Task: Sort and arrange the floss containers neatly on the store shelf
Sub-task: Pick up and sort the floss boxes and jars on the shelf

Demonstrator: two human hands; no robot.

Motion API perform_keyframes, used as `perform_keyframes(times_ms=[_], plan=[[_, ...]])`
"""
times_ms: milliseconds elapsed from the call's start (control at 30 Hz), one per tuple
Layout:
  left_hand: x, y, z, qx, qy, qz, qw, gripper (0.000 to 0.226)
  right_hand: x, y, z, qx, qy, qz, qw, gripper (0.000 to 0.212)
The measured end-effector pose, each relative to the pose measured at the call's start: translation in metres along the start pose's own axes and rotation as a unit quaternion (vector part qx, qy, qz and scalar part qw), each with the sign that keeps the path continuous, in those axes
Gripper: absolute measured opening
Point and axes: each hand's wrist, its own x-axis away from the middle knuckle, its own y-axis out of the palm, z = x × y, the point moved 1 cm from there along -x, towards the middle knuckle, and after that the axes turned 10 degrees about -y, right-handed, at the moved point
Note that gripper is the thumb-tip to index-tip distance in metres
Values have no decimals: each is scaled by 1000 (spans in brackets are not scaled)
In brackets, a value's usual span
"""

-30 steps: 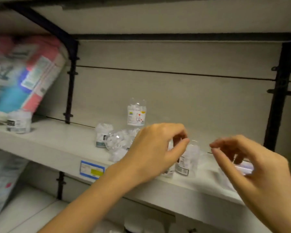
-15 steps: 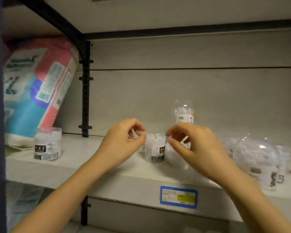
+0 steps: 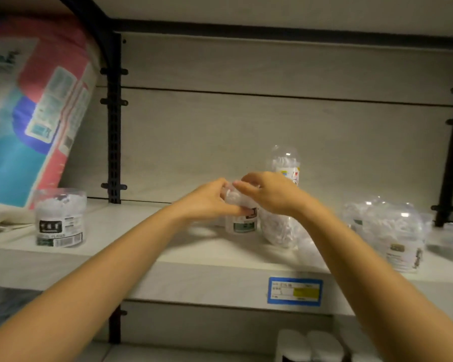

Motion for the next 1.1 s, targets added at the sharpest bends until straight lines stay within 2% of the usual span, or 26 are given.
perform_keyframes(times_ms=[67,167,267,367,467,600,700,800,867,1000,1100], plan=[[14,-17,3,92,12,-55,994,53,17,-15,-6,-82,-36,38,995,46],[43,-38,7,131,51,-128,982,50,50,-31,-12,-237,-80,6,968,49],[71,-43,7,123,62,-172,975,49,73,-28,-19,-267,-120,-30,956,52],[92,-43,6,135,55,-180,973,50,81,-24,-27,-271,-148,-19,951,47],[108,-46,-2,173,57,-145,973,54,81,-22,-42,-282,-176,-2,943,49],[132,-49,-29,231,44,-50,971,60,78,-4,-62,-292,-208,18,933,60],[150,-54,-48,225,47,14,973,58,76,15,-81,-303,-219,24,927,62],[164,-76,-60,142,69,35,987,52,65,27,-104,-301,-225,39,926,62],[164,-106,-68,-3,79,85,993,47,51,28,-119,-308,-210,67,925,59],[147,-166,-89,-173,86,204,960,35,15,26,-143,-294,-142,120,938,71],[134,-182,-107,-301,62,185,934,38,-5,39,-159,-276,-102,79,952,66]])
